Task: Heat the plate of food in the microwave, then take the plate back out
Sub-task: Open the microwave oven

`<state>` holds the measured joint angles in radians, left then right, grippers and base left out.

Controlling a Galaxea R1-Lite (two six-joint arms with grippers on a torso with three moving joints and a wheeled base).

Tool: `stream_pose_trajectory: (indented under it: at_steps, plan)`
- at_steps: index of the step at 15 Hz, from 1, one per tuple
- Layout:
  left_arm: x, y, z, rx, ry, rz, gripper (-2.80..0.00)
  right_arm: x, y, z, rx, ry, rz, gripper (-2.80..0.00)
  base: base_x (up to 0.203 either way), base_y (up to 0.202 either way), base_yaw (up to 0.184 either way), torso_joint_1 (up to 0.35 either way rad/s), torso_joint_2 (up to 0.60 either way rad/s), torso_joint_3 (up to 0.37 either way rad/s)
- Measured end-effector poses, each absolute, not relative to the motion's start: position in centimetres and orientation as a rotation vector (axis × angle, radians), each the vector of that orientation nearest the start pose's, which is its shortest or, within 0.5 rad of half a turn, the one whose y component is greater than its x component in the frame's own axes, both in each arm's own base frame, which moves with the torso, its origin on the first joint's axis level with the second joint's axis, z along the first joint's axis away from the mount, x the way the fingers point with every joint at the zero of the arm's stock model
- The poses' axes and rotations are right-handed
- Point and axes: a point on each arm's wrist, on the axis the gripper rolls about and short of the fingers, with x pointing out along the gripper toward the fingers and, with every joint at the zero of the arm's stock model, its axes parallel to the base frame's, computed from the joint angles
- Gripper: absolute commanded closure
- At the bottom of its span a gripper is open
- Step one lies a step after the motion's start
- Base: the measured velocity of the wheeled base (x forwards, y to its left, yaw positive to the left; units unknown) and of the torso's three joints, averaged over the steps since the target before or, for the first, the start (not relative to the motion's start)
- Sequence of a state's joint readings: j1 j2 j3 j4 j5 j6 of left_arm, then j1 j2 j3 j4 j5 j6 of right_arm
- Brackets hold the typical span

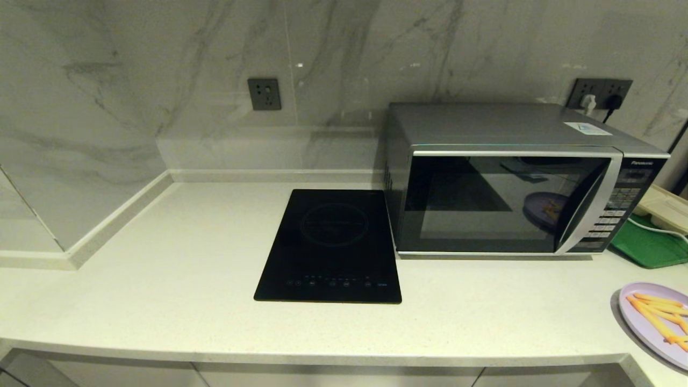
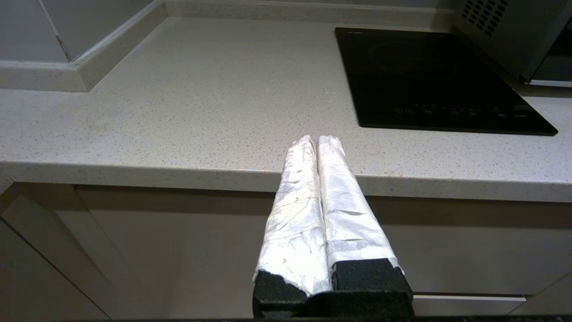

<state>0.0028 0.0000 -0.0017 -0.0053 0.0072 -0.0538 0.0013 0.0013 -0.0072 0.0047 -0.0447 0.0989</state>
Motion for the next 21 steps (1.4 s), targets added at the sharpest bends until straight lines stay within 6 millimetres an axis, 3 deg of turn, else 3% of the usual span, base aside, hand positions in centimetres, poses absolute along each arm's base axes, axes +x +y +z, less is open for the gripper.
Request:
stream_pose_trajectory:
  at_steps: [7, 13, 19, 21]
  plan:
    - [-2.3, 0.0, 7.6, -0.054, -0.007, 0.010, 0.00, -2.3, -0.1, 7.7, 0.090, -0.001, -0.042, 0.00, 0.000, 0.000, 0.000, 0.000, 0.00, 0.000]
    - [-2.3, 0.0, 7.7, -0.054, -0.008, 0.010, 0.00, -2.8, -0.1, 7.7, 0.067, 0.103, -0.059, 0.00, 0.000, 0.000, 0.000, 0.000, 0.00, 0.000]
    - [-2.3, 0.0, 7.7, -0.054, -0.008, 0.010, 0.00, -3.1, 0.0, 10.3, 0.080, 0.064, -0.014, 0.00, 0.000, 0.000, 0.000, 0.000, 0.00, 0.000]
    - [-2.3, 0.0, 7.6, -0.055, -0.007, 0.010, 0.00, -2.8, 0.0, 8.9, 0.052, 0.087, -0.015, 0.00, 0.000, 0.000, 0.000, 0.000, 0.00, 0.000]
